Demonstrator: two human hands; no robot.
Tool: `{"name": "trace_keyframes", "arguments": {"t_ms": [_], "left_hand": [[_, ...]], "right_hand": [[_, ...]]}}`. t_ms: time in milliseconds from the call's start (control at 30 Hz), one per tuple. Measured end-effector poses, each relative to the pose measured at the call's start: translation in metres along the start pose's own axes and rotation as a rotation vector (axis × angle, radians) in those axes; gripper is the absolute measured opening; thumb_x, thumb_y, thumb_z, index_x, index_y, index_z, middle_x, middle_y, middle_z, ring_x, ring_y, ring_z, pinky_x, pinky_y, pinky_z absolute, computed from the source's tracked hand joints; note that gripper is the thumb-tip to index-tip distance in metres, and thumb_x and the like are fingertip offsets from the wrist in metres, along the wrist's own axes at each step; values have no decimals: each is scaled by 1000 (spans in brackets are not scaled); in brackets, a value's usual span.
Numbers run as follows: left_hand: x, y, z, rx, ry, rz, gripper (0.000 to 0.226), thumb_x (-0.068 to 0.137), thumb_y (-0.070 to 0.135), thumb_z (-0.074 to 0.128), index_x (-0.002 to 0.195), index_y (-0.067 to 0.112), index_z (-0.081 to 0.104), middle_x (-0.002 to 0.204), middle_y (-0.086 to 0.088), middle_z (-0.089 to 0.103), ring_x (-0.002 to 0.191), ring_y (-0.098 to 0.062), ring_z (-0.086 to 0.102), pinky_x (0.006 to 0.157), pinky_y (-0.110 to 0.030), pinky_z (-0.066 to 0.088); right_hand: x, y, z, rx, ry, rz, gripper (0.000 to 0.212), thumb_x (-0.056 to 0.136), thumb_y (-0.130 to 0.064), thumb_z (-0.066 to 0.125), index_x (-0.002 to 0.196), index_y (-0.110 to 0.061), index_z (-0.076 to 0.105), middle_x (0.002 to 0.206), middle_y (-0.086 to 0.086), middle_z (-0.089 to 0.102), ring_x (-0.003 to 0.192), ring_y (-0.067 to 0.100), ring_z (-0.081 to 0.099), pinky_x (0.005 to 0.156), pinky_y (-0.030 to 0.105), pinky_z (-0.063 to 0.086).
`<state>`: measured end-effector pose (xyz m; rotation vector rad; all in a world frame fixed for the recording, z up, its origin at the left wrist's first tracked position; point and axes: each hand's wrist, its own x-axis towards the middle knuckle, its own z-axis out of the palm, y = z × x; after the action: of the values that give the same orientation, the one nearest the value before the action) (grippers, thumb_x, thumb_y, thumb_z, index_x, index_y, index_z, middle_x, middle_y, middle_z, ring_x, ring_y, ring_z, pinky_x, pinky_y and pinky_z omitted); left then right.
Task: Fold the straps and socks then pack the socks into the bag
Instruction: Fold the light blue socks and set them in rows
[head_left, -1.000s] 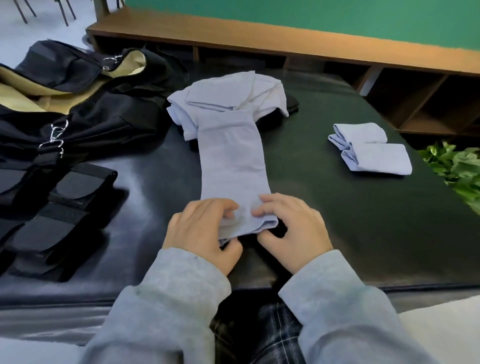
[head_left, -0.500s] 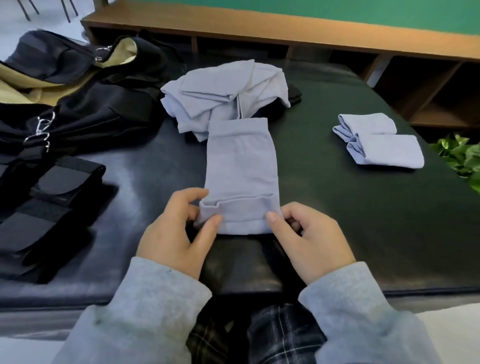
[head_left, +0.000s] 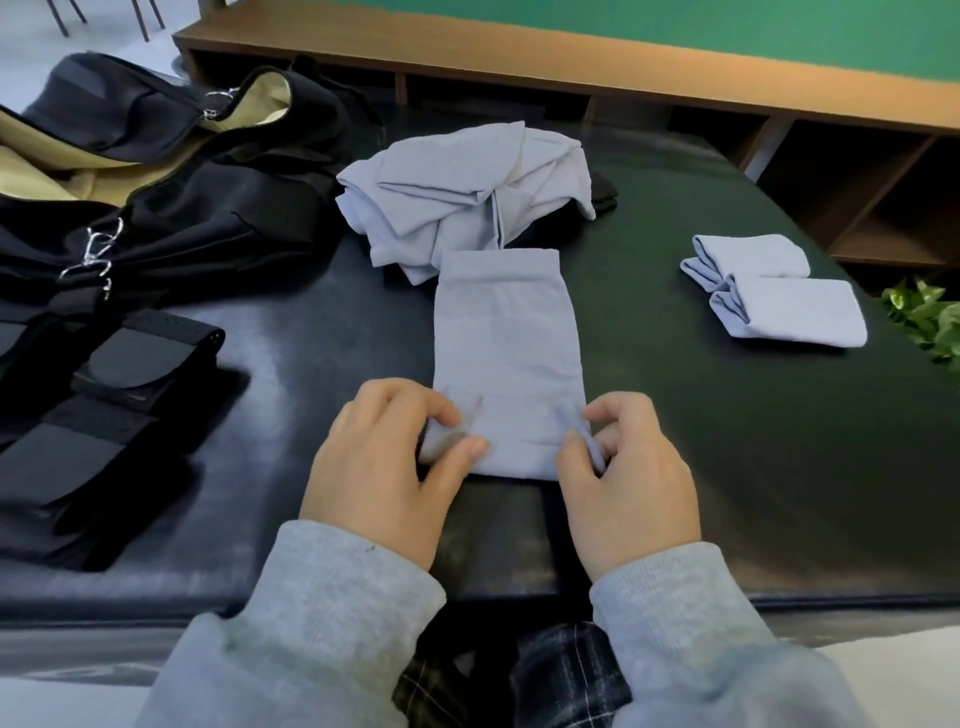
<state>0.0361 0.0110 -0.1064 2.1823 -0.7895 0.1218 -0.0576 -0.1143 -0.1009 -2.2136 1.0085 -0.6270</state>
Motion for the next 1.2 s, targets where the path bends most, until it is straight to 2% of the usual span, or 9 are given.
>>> {"name": "trace_keyframes", "arguments": {"t_ms": [200, 300, 533, 700, 800, 900, 1000, 1100, 1200], "left_hand": [[-7, 12, 16, 168, 90, 146, 23, 66, 13, 59, 71, 34, 66, 79, 13, 53, 81, -13, 36, 71, -28, 18], [-14, 19, 24, 159, 26, 155, 28, 69, 18, 45, 75, 36, 66, 78, 17, 54, 82, -10, 39, 67, -28, 17], [-18, 18, 27, 205, 90, 62, 27, 75, 52, 41, 79, 34, 61, 94, 15, 55, 101, -10, 42, 94, -46, 28], [-18, 14, 28, 276, 75, -46, 42, 74, 58, 39, 93, 29, 63, 123, -1, 57, 125, -21, 32, 103, -47, 10], [-17, 12, 26, 311, 49, -52, 37, 76, 52, 48, 100, 29, 63, 129, -8, 54, 129, -27, 37, 104, -53, 18], [-16, 12, 22, 243, 109, -29, 25, 70, 27, 73, 94, 26, 68, 114, -5, 60, 116, -21, 40, 91, -50, 28], [-15, 13, 17, 232, 129, -1, 30, 62, 8, 82, 80, 27, 69, 79, 8, 55, 84, -17, 43, 79, -31, 15], [-16, 16, 17, 246, 121, 87, 29, 60, 8, 83, 69, 30, 67, 57, 18, 27, 57, -11, 39, 66, -27, 9], [-19, 14, 22, 272, 173, 95, 15, 67, 22, 74, 79, 29, 69, 63, 16, 48, 66, -14, 51, 70, -31, 20]], "right_hand": [[-1, 5, 10, -114, 160, -144, 36, 75, 2, 59, 103, -19, 68, 110, -2, 52, 103, 15, 33, 87, 32, 37], [1, 2, 10, -154, -43, -170, 46, 81, -5, 44, 120, -23, 61, 140, -8, 44, 136, 13, 28, 112, 41, 22], [1, -8, -7, -295, -91, -87, 14, 88, -35, 46, 94, -35, 59, 95, -21, 47, 91, 3, 31, 80, 23, 14], [-2, -18, -12, -302, -159, -120, 44, 89, -48, 30, 67, -24, 60, 71, -9, 59, 82, 12, 52, 81, 31, 26], [-6, -17, -7, -209, -137, -198, 51, 80, -52, 29, 54, -17, 55, 51, -7, 51, 64, 12, 50, 71, 35, 39], [-2, -11, -9, -137, 58, -185, 32, 81, -40, 42, 61, -25, 61, 64, -13, 57, 72, 13, 46, 73, 36, 40], [3, -3, -15, -160, 108, -63, 22, 86, -36, 45, 92, -31, 66, 100, -18, 53, 103, 10, 35, 91, 31, 31], [4, 4, -15, -242, 35, 34, 29, 86, -32, 50, 113, -29, 59, 122, -14, 46, 119, 8, 24, 98, 29, 25], [3, 4, -15, -244, 9, 38, 30, 87, -33, 50, 115, -28, 60, 125, -12, 47, 117, 10, 25, 95, 24, 25]]}}
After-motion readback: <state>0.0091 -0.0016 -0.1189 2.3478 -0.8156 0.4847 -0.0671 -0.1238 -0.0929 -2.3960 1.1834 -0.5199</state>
